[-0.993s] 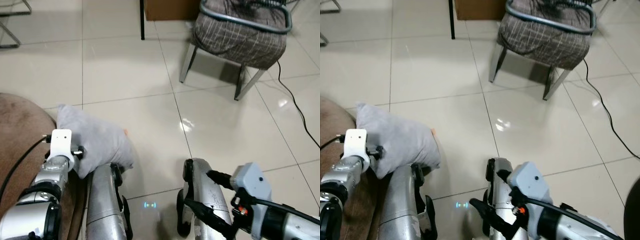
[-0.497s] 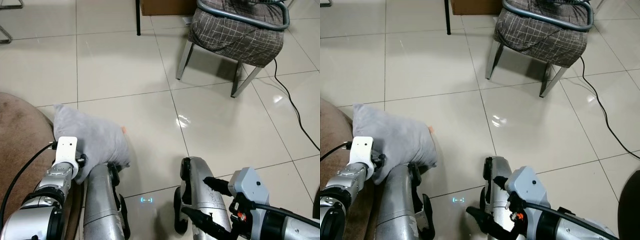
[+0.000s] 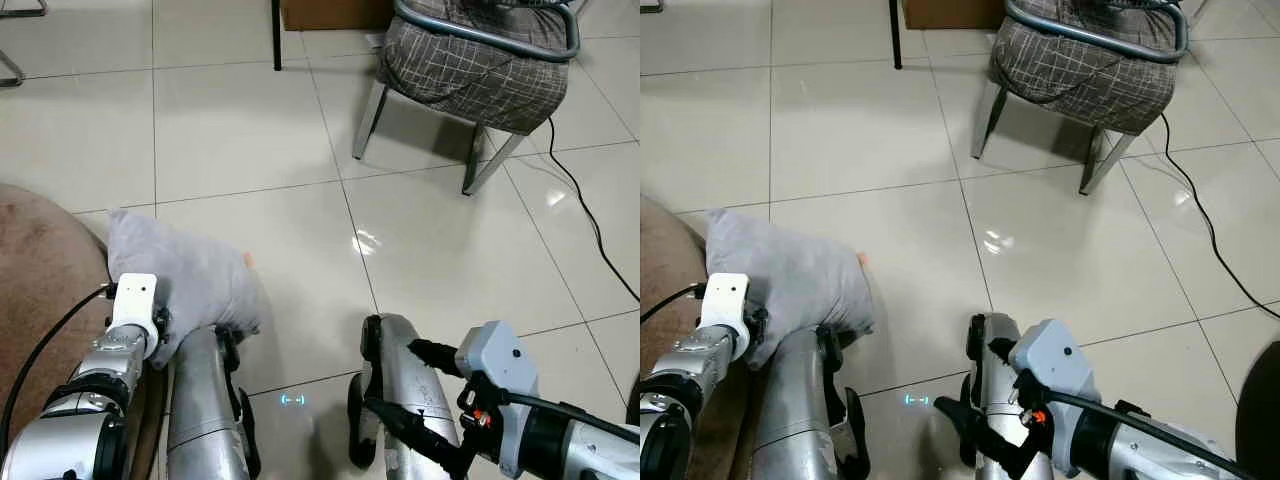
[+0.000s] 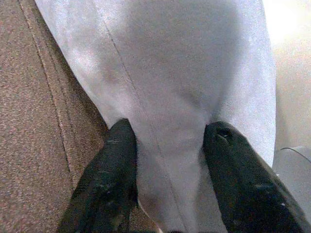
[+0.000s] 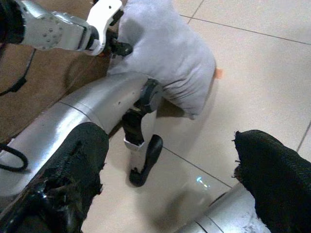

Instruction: Move the pillow to the sofa from floor

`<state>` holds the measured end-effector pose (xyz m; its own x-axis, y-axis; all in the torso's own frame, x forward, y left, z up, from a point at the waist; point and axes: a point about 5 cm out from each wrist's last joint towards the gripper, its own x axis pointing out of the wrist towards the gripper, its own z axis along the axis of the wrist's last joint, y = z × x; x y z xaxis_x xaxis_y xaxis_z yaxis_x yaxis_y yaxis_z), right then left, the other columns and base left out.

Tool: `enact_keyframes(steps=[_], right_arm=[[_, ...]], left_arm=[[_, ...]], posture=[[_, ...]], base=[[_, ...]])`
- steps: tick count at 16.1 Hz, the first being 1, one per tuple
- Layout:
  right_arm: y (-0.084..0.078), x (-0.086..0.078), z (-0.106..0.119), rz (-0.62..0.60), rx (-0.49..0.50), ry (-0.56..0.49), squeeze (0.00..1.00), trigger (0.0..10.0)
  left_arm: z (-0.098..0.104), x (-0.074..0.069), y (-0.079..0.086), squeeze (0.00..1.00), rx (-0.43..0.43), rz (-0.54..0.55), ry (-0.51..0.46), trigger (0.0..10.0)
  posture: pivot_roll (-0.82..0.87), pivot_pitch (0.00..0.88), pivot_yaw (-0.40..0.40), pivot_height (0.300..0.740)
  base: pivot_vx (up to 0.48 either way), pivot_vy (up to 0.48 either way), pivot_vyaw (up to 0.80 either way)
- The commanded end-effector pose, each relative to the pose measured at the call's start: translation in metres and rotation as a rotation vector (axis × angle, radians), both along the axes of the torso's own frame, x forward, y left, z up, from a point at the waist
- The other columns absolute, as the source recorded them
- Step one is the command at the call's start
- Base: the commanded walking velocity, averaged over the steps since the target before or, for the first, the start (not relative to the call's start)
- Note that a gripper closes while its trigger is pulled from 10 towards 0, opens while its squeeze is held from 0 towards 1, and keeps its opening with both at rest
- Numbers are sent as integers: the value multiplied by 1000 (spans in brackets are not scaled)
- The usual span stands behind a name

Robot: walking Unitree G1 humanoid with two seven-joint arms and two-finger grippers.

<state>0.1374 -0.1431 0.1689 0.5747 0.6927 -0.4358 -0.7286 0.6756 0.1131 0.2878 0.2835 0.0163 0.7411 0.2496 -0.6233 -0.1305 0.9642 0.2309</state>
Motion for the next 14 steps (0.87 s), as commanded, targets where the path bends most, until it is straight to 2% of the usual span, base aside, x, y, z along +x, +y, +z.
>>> enact_keyframes(steps=[1,14], right_arm=[[-4,-1,-1,-24,-19,15,0,10000],[-4,13,13,-49,-25,-34,0,10000]], left_arm=[[-14,-11,-5,0,-25,-15,69,0],[-10,-4,-11,0,-82,-23,37,0]], posture=[[-194,283,-73,550],[-188,256,-58,550]], base=[[0,0,0],[0,0,0]])
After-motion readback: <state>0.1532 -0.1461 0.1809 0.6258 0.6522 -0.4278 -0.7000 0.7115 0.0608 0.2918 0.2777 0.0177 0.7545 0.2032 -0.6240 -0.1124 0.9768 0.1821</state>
